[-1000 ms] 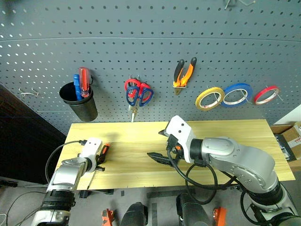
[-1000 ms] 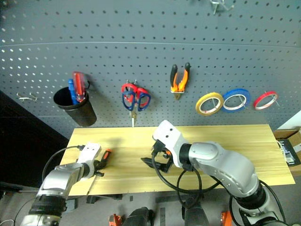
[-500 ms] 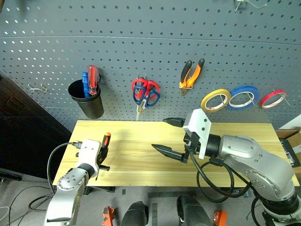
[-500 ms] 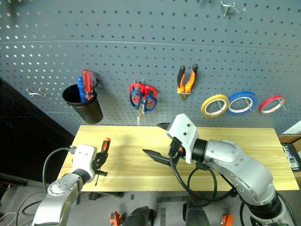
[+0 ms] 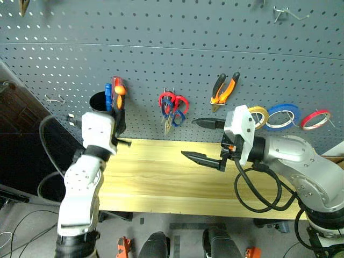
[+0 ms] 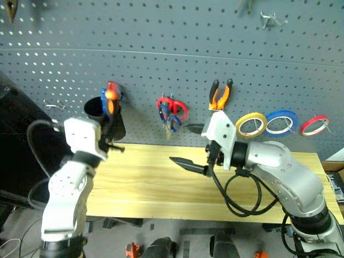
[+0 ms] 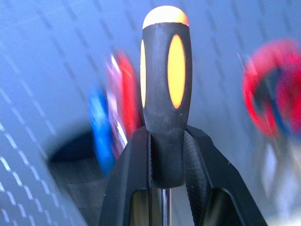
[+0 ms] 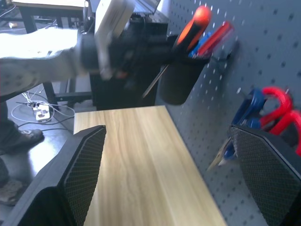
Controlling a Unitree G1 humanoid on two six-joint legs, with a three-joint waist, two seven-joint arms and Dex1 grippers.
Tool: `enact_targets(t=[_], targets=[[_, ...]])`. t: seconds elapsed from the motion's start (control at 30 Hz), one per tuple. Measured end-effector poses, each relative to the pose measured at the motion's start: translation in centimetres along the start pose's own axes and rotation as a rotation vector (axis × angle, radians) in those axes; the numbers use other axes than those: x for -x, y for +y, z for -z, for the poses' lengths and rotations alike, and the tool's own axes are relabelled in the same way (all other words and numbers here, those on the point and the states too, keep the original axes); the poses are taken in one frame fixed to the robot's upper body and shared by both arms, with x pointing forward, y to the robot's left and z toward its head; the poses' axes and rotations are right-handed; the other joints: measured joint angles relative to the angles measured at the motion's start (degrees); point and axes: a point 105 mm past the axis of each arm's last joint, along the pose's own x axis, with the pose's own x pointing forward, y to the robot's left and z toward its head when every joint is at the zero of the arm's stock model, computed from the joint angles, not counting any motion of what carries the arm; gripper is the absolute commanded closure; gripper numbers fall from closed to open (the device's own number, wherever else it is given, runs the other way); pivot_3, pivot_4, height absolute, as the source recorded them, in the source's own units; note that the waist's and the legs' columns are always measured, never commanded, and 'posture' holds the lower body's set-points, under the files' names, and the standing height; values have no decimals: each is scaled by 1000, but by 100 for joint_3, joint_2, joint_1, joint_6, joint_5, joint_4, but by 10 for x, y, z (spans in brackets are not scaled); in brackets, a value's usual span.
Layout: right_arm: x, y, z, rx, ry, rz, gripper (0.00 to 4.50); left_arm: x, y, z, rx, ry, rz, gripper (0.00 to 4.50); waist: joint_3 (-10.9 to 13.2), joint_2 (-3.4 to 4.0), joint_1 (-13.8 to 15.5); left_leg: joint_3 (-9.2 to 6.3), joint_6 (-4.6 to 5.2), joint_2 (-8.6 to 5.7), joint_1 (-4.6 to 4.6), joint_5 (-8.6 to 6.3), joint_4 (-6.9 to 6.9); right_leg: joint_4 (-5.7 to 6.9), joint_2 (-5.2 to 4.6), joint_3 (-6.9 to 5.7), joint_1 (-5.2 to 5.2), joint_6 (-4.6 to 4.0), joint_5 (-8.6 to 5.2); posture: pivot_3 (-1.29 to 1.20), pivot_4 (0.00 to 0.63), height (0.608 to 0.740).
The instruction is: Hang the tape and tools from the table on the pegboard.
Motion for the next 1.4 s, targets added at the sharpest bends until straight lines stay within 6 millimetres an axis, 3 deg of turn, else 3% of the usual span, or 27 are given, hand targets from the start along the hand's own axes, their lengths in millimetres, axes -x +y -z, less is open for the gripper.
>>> enact_targets(t=[0.2, 0.33, 0.5, 0.7, 0.87, 1.1, 1.23, 1.4], targets=[[0, -8, -4, 23, -13, 2, 0, -23, 0, -41, 83, -116, -38, 3919, -86, -16, 11, -6, -1, 0, -3, 0, 27, 8, 1, -6, 4, 1, 1, 115, 86, 740], [1, -11, -3, 31, -15, 4, 0, -42, 14, -65, 114, -184, -97, 3919, -136, -16, 12, -3, -1, -2, -4, 0, 53, 12, 6, -3, 12, 3, 16, 110, 81, 740], [0, -12, -5, 46, -19, 11, 0, -56, 32, -54, 101, -158, -155, 3919, -217, -13, 9, -7, -1, -2, 6, 0, 60, 11, 11, -5, 29, 3, 20, 96, 80, 740], [-1, -12, -6, 48, -26, 12, 0, -51, 32, -25, 95, -90, -162, 3919, -222, -11, -1, -13, 0, -2, 10, 0, 66, 3, 10, -4, 39, 8, 25, 84, 83, 740], [-3, -13, -12, 61, -45, 16, 0, -41, 24, 16, 91, 24, -163, 2365, -225, -11, 1, -13, -1, -1, 10, 0, 70, 6, 10, -5, 40, 6, 27, 60, 82, 740], [-4, -14, -14, 62, -49, 24, 0, -37, 26, 15, 94, 17, -206, 141, -252, -13, -2, -12, 0, -2, 9, 0, 70, 5, 9, -4, 41, 7, 28, 70, 75, 740], [-3, -15, -15, 55, -51, 29, 0, -37, 18, -2, 78, -37, -166, 141, -278, -13, 1, -12, 0, -2, 9, 0, 70, 6, 8, -4, 41, 7, 29, 85, 70, 740], [8, -22, -16, 1, -74, 90, 0, -36, -20, -27, 148, -88, 44, 141, -355, -7, 12, -14, 0, -3, 12, 0, 69, 5, 8, -5, 47, 7, 29, 106, 67, 740]])
